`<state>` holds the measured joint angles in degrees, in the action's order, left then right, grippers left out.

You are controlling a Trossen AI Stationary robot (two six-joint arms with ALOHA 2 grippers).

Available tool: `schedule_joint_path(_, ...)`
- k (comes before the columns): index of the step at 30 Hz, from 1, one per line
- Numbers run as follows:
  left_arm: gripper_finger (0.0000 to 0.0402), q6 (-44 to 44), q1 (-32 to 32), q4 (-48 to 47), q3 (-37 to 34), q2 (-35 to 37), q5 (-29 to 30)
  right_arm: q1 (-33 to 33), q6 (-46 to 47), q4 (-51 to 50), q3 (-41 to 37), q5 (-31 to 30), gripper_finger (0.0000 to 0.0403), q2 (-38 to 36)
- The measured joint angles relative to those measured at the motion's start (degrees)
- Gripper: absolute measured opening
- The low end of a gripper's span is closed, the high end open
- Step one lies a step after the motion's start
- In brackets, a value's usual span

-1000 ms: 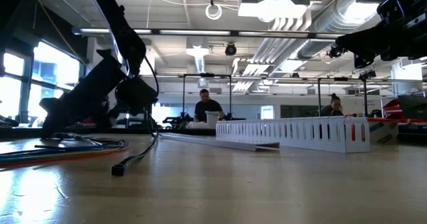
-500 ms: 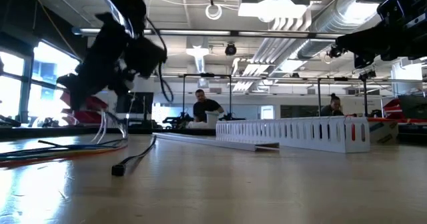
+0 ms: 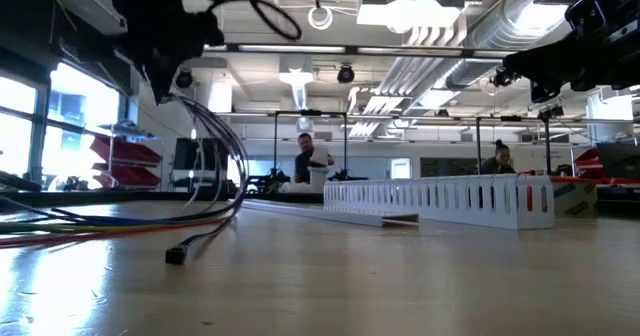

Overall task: Ziptie cables
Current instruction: Wrap the colored cables with the black zip tie

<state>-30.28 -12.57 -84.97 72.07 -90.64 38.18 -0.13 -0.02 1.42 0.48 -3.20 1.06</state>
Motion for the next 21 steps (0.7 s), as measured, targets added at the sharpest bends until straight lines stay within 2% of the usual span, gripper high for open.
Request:
schedule_joint_path(3, 0.0000, -6.80, -4.85, -0.69, 4.31, -1.45, 0.15, 0.01, 0.01, -0.01, 0.01, 0.00, 0.0000, 0.00)
schedule_joint_path(5, 0.0000, -7.53, -7.77, -1.43, 7.32, -2.86, 0.89, -0.02, -0.01, 0.01, 0.01, 0.00, 0.0000, 0.00)
schedule_joint_path(11, 0.0000, 4.22, -13.96, -3.72, 16.02, -4.28, 6.89, -0.01, 0.01, 0.01, -0.01, 0.00, 0.0000, 0.00)
schedule_joint_path(15, 0.0000, 12.95, -17.84, -3.88, 19.47, -2.94, 14.16, 0.00, 0.01, 0.01, -0.01, 0.00, 0.0000, 0.00)
schedule_joint_path(21, 0.0000, 16.57, -24.82, -4.20, 22.65, 0.73, 22.80, 0.01, -0.01, -0.01, 0.01, 0.00, 0.0000, 0.00)
